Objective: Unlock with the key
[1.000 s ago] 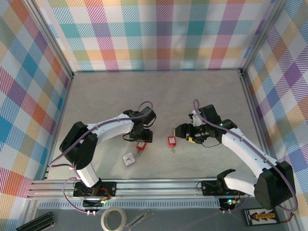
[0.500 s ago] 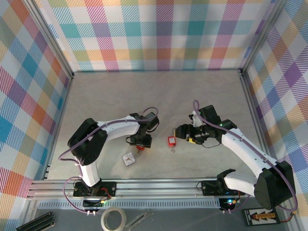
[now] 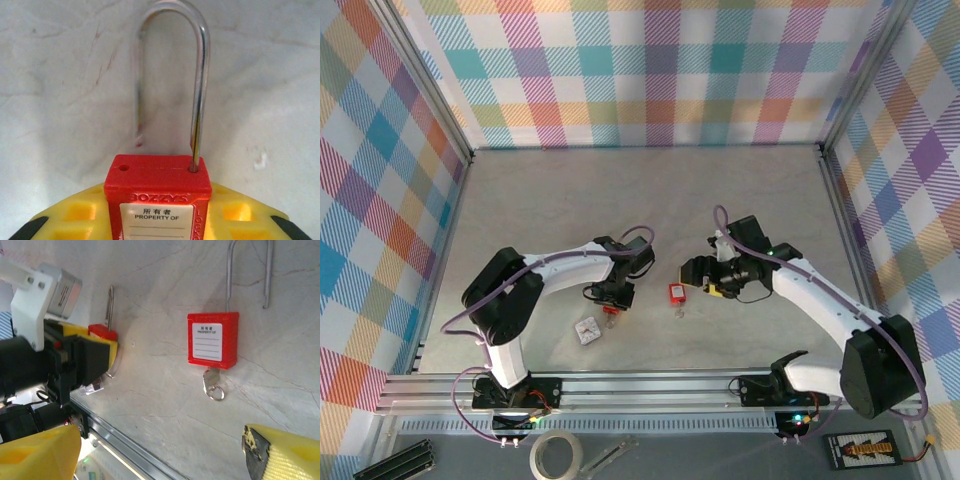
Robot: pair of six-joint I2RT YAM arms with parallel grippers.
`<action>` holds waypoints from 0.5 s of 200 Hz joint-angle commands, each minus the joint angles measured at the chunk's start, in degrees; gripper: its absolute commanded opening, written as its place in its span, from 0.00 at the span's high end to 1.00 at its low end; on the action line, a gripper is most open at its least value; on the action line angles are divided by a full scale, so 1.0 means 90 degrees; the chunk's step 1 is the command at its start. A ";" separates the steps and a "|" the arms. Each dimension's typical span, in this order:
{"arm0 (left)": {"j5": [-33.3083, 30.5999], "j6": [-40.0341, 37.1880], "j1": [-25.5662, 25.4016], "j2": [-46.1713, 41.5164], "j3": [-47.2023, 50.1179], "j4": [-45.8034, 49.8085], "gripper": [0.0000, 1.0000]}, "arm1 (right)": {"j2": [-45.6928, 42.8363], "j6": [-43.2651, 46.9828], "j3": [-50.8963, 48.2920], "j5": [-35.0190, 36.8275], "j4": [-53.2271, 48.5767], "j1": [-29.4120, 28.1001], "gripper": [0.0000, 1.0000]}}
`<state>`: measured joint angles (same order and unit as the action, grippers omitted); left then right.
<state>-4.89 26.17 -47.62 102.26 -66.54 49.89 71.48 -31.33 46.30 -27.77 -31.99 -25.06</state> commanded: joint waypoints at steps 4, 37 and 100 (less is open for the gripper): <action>-0.0002 -0.0334 -0.0377 -0.0714 -0.0601 0.0547 0.88 | 0.0311 -0.0234 0.0339 -0.0298 0.0421 0.0078 0.16; 0.0097 -0.0717 -0.0701 -0.0815 -0.0854 0.0726 0.91 | 0.1043 -0.0445 0.0793 -0.0676 0.0762 0.0079 0.17; 0.0064 -0.0991 -0.0920 -0.0887 -0.0854 0.0494 0.92 | 0.2200 -0.0681 0.1087 -0.1367 0.1279 0.0057 0.21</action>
<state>-3.90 18.83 -55.35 95.07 -73.91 53.12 89.36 -36.32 54.52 -36.05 -22.63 -24.64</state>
